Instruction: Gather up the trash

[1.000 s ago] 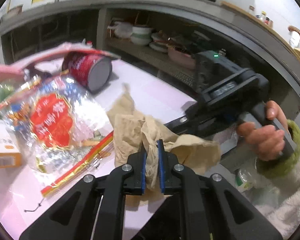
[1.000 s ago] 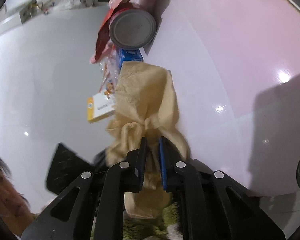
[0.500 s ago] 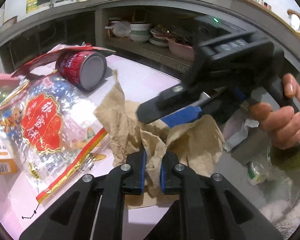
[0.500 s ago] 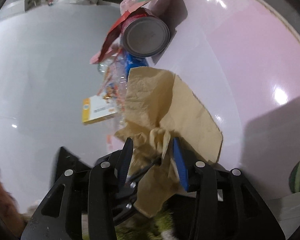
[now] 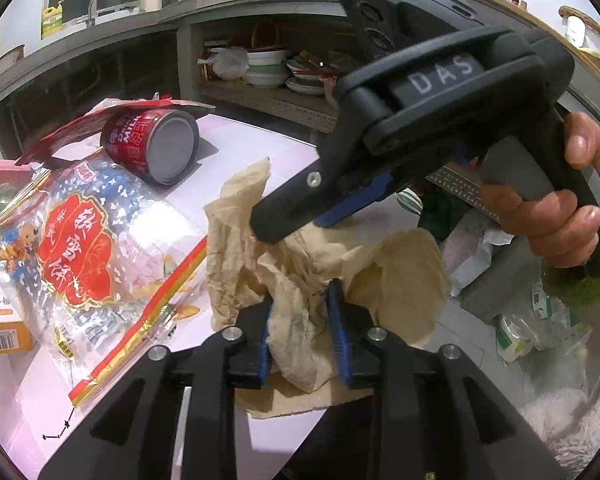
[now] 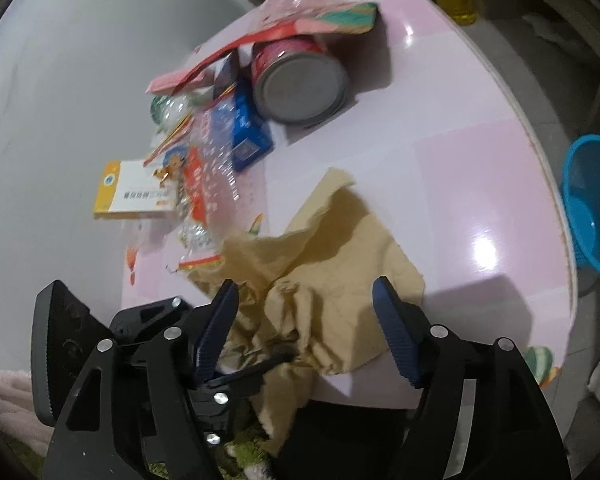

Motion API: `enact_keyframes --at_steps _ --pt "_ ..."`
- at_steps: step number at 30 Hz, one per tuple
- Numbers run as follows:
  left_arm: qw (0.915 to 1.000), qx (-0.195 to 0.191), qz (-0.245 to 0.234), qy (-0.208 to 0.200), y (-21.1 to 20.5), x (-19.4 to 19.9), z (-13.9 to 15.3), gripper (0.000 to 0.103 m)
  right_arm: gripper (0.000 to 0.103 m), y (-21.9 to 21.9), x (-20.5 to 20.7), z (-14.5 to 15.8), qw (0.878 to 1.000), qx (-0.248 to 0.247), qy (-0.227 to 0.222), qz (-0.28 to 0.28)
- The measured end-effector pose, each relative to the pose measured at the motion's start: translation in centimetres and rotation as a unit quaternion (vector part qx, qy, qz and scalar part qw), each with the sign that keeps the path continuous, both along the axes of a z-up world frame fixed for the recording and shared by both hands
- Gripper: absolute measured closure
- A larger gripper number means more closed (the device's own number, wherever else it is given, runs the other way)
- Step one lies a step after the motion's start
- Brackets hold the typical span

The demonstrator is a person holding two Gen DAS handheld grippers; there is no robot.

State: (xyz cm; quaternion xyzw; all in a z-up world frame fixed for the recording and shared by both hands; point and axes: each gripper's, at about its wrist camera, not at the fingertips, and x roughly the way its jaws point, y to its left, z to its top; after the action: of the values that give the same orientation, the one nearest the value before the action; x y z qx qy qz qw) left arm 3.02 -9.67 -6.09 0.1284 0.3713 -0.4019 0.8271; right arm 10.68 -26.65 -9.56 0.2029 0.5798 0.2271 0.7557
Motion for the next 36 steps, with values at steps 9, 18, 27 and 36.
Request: enact_keyframes --at_steps 9,18,27,36 --pt "0.9999 -0.001 -0.01 -0.012 0.0 -0.2 -0.2 0.058 0.037 1.2 -0.2 0.3 0.999 0.009 0.024 0.046" --pt "0.9996 -0.012 -0.009 -0.026 0.5 -0.7 0.2 0.035 0.04 3.1 -0.7 1.4 0.99 -0.097 0.003 0.104" --pt "0.9991 -0.033 -0.012 -0.024 1.0 -0.8 0.5 0.03 0.044 6.2 -0.3 1.8 0.976 -0.171 -0.014 0.132" --pt "0.9961 -0.055 0.008 -0.068 3.6 -2.0 2.6 0.026 0.061 8.8 -1.3 2.3 0.96 -0.247 -0.046 0.122"
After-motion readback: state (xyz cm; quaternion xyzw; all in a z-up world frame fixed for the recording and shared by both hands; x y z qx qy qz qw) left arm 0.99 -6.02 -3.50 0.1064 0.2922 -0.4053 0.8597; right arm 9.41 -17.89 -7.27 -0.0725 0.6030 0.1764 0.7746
